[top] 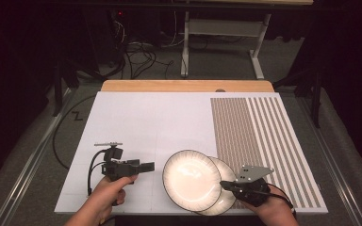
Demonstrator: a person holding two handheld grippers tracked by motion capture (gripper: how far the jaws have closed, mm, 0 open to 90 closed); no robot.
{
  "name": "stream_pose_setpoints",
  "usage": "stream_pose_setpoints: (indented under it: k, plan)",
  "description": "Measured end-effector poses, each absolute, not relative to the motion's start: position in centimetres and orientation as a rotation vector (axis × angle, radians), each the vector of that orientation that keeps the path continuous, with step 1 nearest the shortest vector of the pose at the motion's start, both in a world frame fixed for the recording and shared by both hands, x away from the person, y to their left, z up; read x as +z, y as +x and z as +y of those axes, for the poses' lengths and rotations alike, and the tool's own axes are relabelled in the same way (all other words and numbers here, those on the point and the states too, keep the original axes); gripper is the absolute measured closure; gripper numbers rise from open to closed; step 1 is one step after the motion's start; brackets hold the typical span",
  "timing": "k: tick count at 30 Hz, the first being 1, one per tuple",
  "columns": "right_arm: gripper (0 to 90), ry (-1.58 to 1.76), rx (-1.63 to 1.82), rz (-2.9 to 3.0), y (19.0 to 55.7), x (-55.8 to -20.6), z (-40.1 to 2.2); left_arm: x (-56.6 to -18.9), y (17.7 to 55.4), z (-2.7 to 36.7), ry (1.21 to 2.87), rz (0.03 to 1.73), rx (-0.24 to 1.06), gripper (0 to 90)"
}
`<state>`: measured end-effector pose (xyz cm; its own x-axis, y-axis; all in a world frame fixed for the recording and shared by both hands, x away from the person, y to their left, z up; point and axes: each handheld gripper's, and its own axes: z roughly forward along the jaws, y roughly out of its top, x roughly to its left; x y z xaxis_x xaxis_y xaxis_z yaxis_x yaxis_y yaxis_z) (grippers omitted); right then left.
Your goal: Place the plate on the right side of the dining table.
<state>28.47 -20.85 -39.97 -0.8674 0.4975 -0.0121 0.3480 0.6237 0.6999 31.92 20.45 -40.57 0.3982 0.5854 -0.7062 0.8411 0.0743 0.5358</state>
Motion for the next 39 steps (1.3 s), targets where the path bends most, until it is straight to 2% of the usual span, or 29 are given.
stream_pose_setpoints:
  k: [10,31,36,39]
  plan:
    - [90.0,0.695,1.074,2.642,28.5,-40.0,-20.8,-40.7,32.2,19.3,1.627,1.327,-0.435,0.8]
    - [90.0,0.694,1.073,2.643,28.5,-40.0,-20.8,-41.0,32.3,16.5,1.663,1.34,-0.571,4.5]
    - [90.0,0.694,1.073,2.642,28.5,-40.0,-20.8,-41.2,32.3,15.9,1.657,1.346,-0.603,7.2]
    - [90.0,0.69,1.07,2.643,28.5,-40.0,-20.9,-41.2,32.3,15.5,1.657,1.361,-0.619,14.8]
